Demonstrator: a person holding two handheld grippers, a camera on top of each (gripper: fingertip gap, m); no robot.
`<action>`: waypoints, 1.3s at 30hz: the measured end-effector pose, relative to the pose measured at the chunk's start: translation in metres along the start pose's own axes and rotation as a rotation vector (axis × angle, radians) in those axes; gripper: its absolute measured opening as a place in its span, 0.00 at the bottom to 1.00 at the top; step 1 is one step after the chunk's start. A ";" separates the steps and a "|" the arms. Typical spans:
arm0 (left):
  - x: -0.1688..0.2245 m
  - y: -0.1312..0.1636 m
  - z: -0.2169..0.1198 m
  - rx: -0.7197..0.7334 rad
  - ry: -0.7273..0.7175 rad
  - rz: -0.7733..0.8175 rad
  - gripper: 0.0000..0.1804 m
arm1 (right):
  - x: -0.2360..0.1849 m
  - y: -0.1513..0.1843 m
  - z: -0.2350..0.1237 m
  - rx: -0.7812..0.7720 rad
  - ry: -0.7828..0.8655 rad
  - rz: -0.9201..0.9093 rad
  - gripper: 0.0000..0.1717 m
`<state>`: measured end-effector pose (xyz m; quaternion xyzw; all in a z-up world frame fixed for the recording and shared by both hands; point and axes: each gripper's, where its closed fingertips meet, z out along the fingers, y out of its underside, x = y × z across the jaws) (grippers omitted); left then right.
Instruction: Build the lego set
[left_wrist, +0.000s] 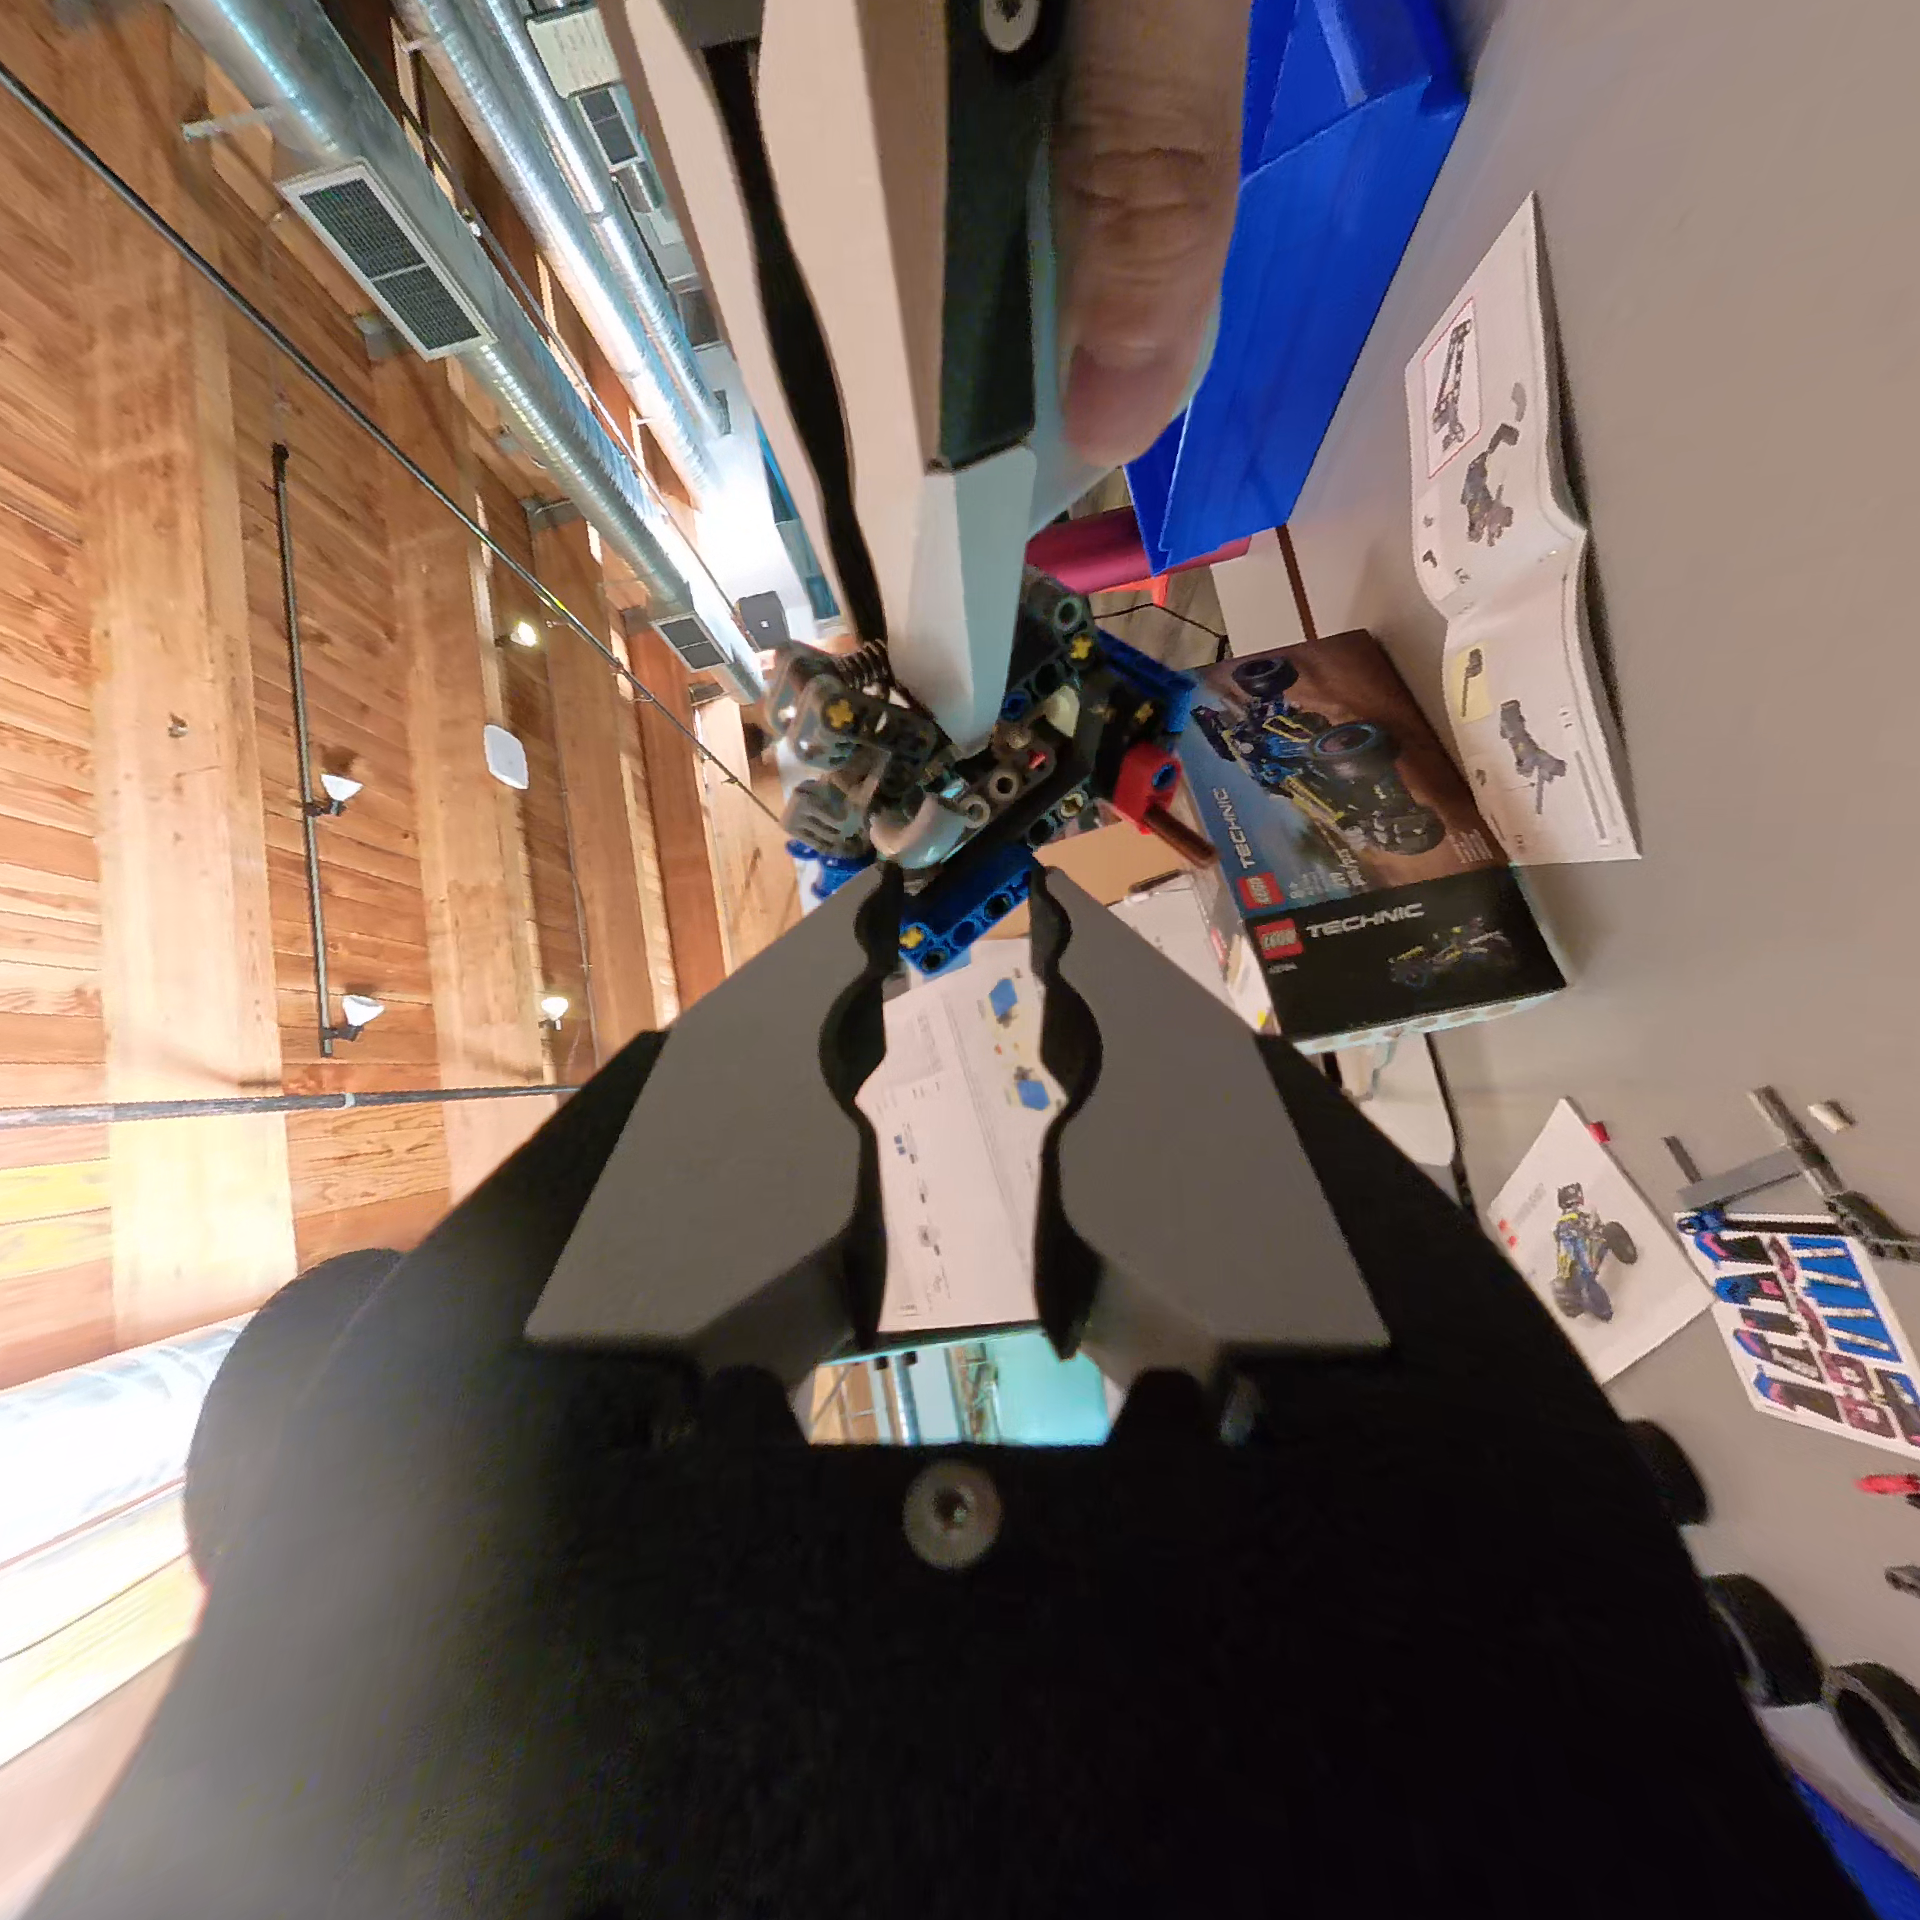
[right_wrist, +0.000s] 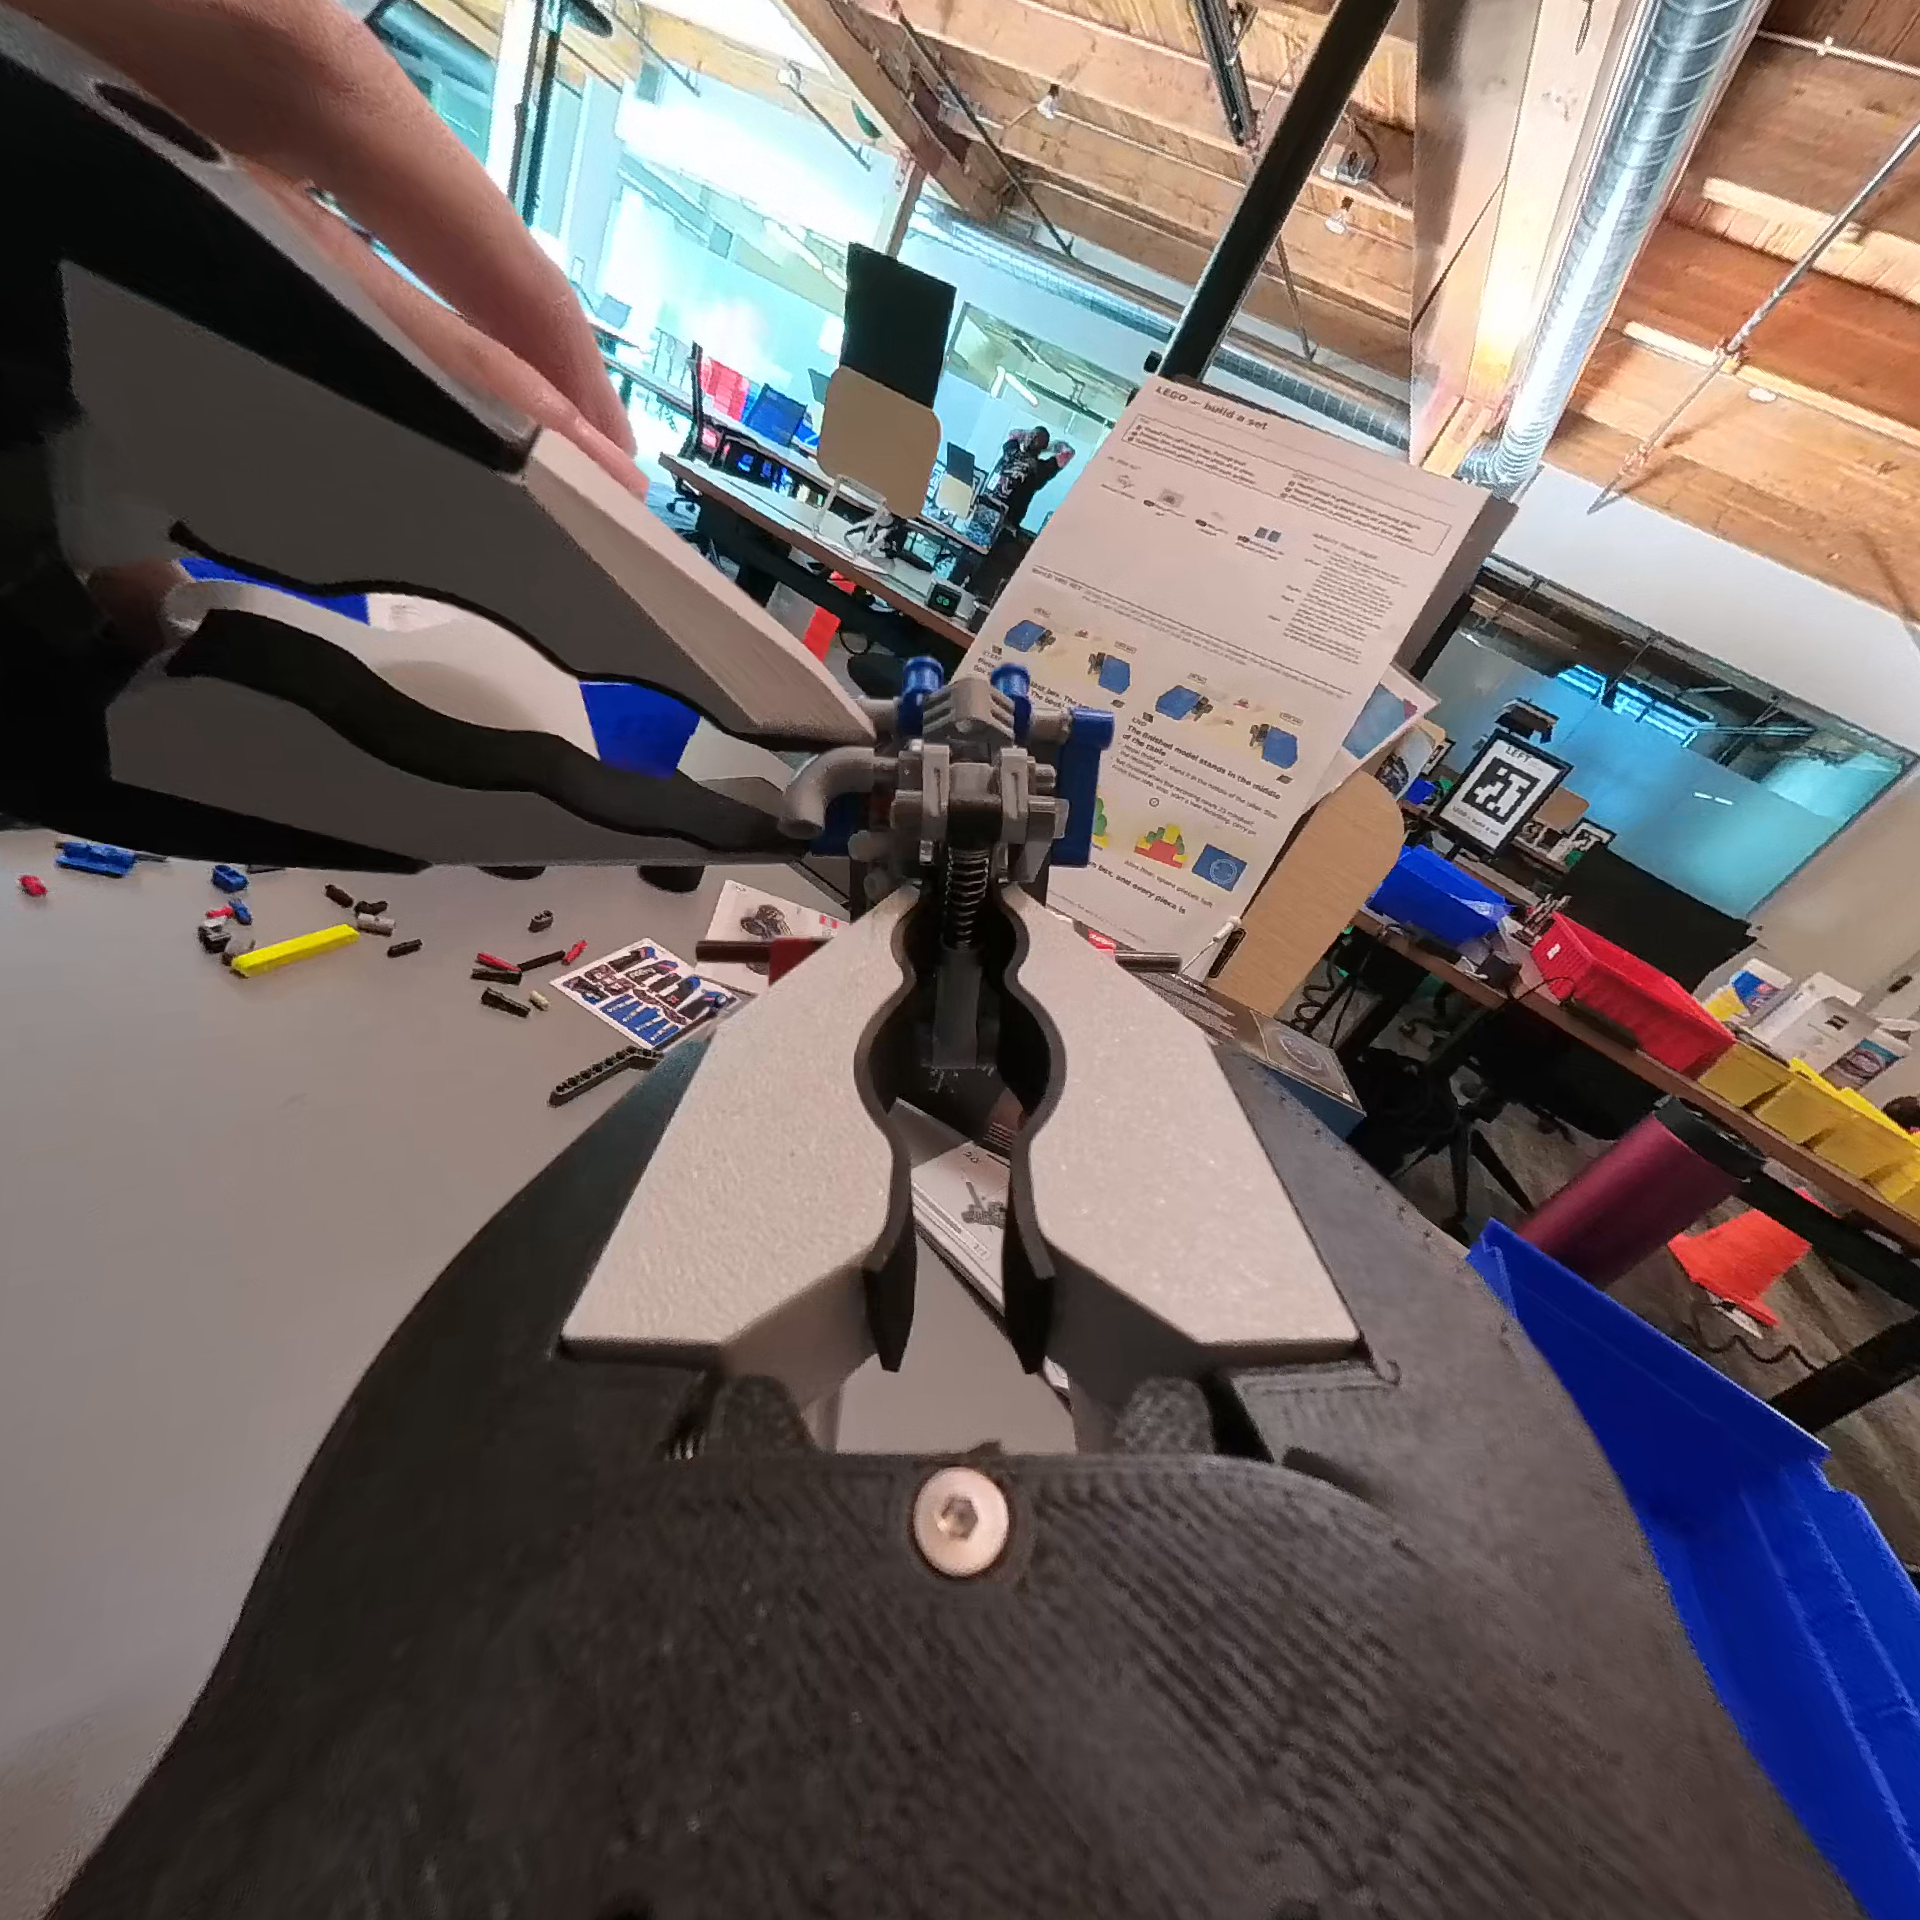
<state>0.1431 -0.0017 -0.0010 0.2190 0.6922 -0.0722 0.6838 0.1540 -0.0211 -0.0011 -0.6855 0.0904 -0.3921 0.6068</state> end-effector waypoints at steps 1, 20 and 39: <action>0.000 0.000 0.000 0.006 0.004 -0.019 0.13 | -0.001 0.000 0.000 0.002 -0.003 0.000 0.03; 0.008 0.001 0.001 0.117 0.066 -0.074 0.13 | -0.006 -0.001 -0.002 0.034 -0.078 0.025 0.03; -0.016 -0.009 0.004 0.244 0.341 -0.578 0.03 | 0.004 -0.012 -0.006 0.276 -0.303 0.567 0.03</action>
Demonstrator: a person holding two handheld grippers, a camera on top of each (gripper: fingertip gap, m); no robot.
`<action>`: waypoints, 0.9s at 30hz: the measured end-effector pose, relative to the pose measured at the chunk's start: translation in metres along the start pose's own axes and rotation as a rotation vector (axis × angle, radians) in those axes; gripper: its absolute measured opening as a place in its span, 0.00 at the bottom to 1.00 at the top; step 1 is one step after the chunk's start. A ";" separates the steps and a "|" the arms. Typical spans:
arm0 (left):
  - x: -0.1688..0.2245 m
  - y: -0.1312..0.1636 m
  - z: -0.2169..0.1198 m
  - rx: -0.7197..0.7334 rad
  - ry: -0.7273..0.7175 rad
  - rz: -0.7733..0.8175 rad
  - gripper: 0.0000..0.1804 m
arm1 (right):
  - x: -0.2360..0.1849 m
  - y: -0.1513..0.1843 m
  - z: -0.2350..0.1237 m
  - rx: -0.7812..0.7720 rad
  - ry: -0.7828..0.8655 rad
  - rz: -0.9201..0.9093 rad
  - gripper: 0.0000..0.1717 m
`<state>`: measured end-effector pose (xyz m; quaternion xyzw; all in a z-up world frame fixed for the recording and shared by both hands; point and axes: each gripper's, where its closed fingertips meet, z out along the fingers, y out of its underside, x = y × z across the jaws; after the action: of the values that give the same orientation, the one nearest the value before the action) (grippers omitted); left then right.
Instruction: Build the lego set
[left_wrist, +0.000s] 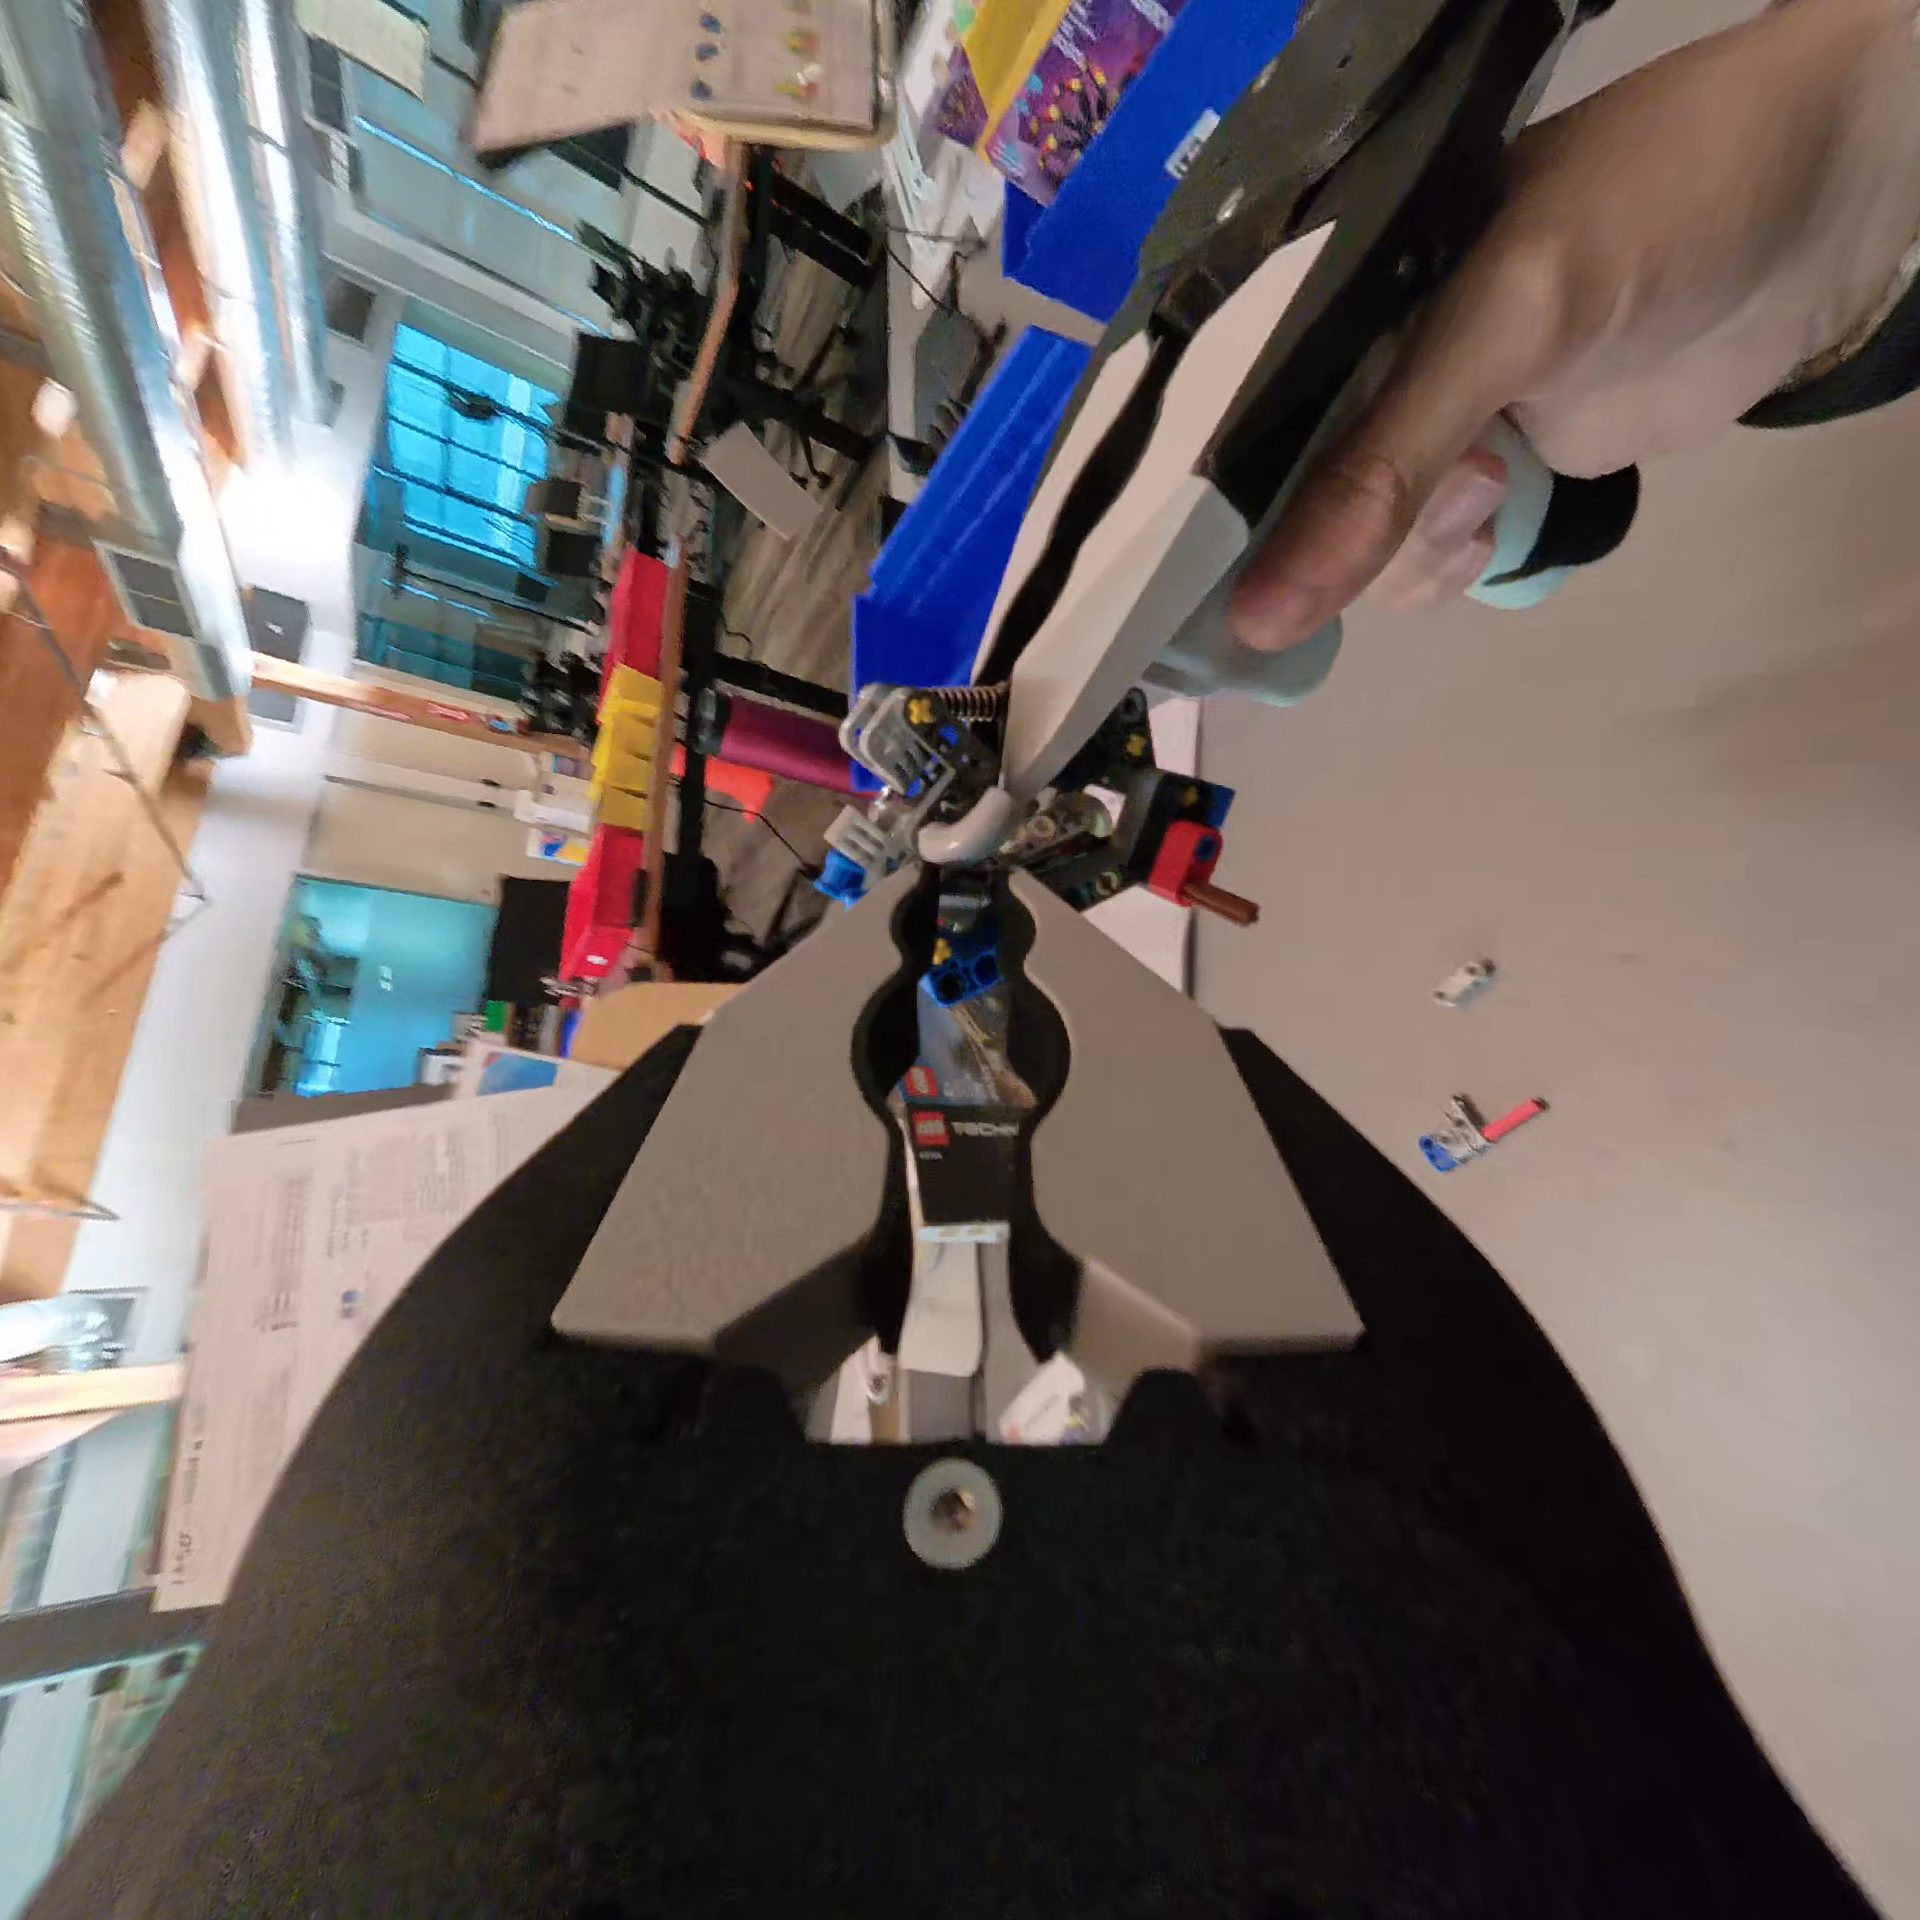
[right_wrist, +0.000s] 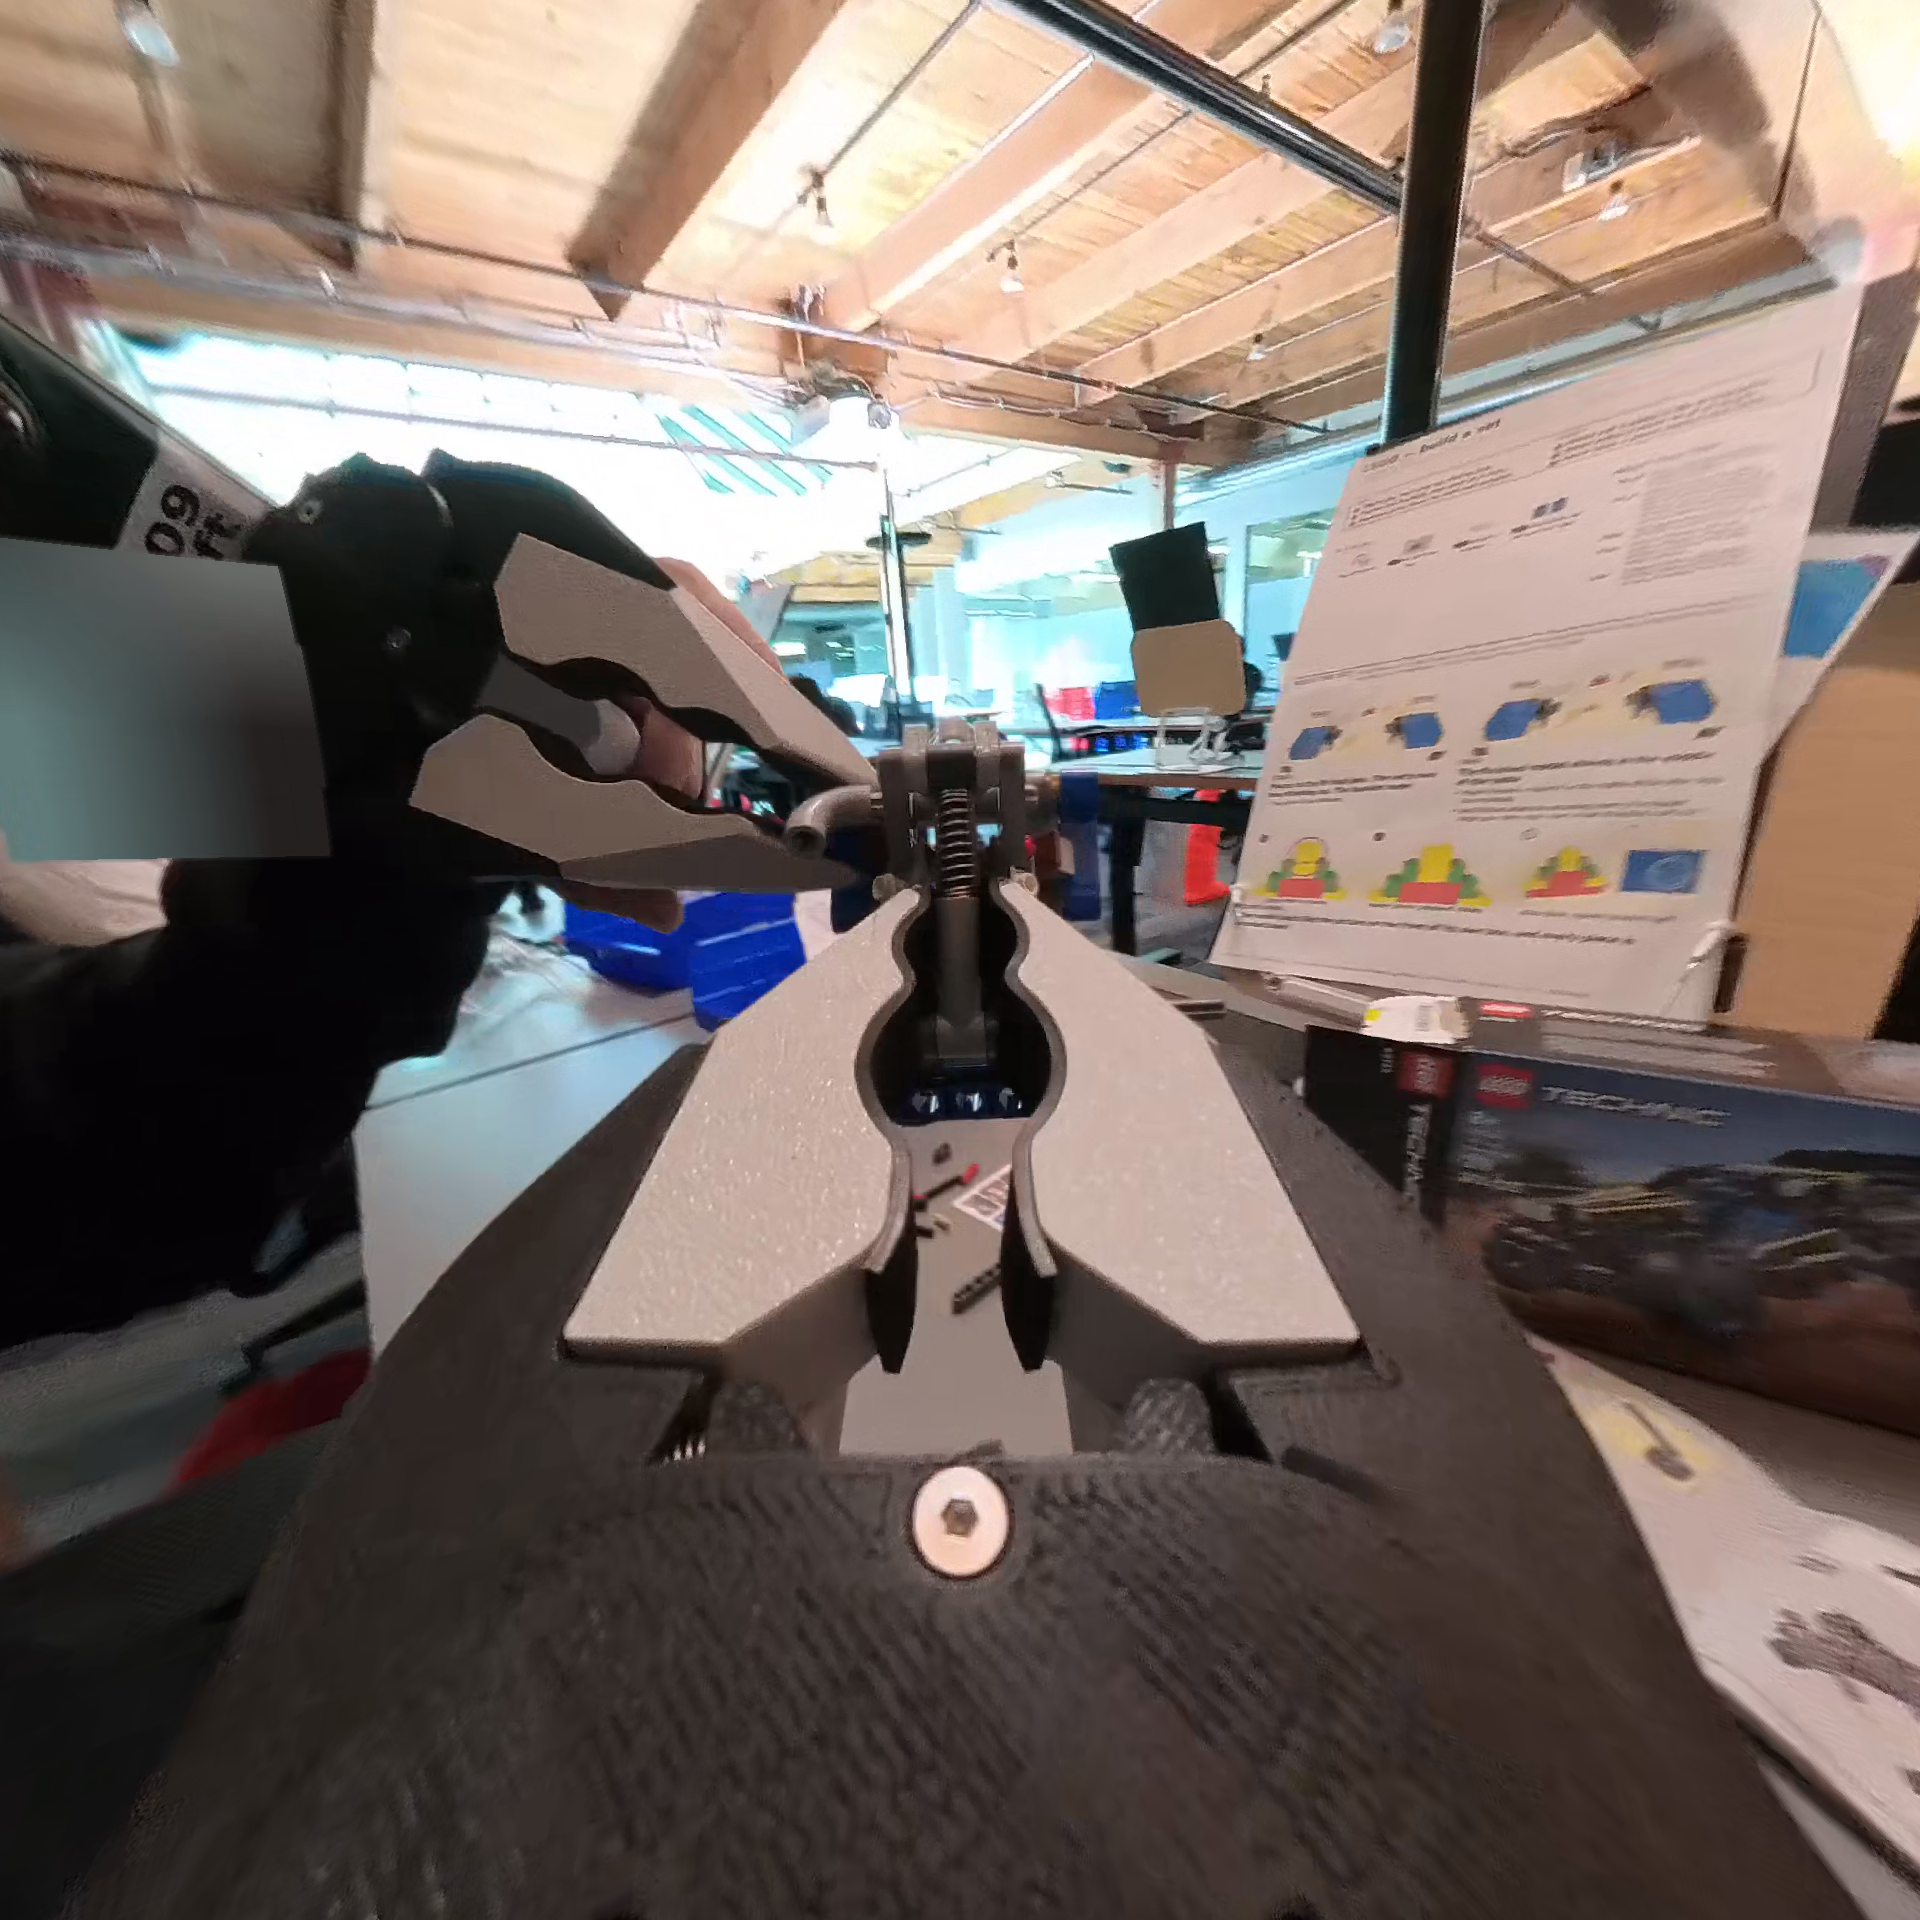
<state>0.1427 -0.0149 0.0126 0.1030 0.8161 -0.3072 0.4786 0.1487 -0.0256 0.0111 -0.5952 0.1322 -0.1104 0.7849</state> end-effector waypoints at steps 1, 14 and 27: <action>0.002 0.001 0.001 -0.028 0.038 -0.023 0.05 | 0.001 0.001 0.000 0.004 -0.008 0.023 0.02; -0.006 0.010 0.008 -0.162 0.107 -0.054 0.03 | 0.010 -0.001 0.003 0.064 0.007 0.124 0.02; -0.013 0.015 0.018 -0.165 0.013 -0.116 0.03 | 0.023 -0.003 0.005 0.147 0.118 0.149 0.02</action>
<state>0.1697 -0.0124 0.0115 0.0176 0.8462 -0.2656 0.4617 0.1719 -0.0298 0.0136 -0.5170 0.2136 -0.0961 0.8233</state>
